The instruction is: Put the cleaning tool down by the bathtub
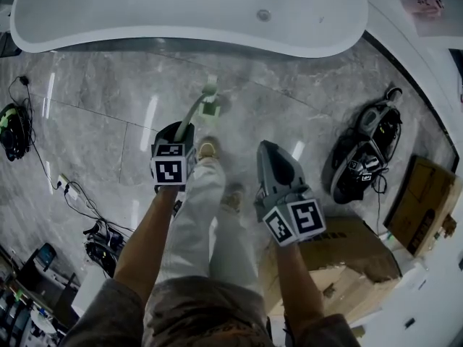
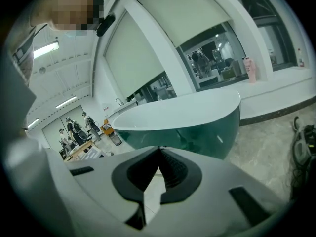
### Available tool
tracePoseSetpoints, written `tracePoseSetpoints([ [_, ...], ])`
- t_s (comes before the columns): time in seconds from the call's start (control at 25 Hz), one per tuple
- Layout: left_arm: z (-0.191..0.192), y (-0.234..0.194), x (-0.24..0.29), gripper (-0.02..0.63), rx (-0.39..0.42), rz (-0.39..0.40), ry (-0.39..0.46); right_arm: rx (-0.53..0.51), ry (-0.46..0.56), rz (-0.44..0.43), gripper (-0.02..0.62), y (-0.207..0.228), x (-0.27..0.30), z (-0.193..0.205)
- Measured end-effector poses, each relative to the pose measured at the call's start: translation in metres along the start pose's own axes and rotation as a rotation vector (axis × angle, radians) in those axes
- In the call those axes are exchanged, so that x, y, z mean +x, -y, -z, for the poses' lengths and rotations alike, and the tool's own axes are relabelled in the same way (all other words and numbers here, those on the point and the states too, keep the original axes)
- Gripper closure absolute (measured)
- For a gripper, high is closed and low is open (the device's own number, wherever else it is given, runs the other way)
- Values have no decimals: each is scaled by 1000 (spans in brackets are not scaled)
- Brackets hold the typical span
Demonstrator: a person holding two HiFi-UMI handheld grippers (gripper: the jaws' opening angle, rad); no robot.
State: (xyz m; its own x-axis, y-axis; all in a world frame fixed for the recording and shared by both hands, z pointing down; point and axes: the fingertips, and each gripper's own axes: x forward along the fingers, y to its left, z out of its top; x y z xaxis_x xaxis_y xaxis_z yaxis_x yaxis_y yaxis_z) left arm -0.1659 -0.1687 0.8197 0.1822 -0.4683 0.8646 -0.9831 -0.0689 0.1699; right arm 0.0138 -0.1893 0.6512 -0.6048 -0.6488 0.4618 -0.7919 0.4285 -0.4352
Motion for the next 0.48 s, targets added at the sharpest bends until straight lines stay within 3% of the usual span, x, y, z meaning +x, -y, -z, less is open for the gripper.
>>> tracePoseSetpoints([
  [0.48,37,2,72,496,-1,-57,-163,30,-10,13,595,24,2,9],
])
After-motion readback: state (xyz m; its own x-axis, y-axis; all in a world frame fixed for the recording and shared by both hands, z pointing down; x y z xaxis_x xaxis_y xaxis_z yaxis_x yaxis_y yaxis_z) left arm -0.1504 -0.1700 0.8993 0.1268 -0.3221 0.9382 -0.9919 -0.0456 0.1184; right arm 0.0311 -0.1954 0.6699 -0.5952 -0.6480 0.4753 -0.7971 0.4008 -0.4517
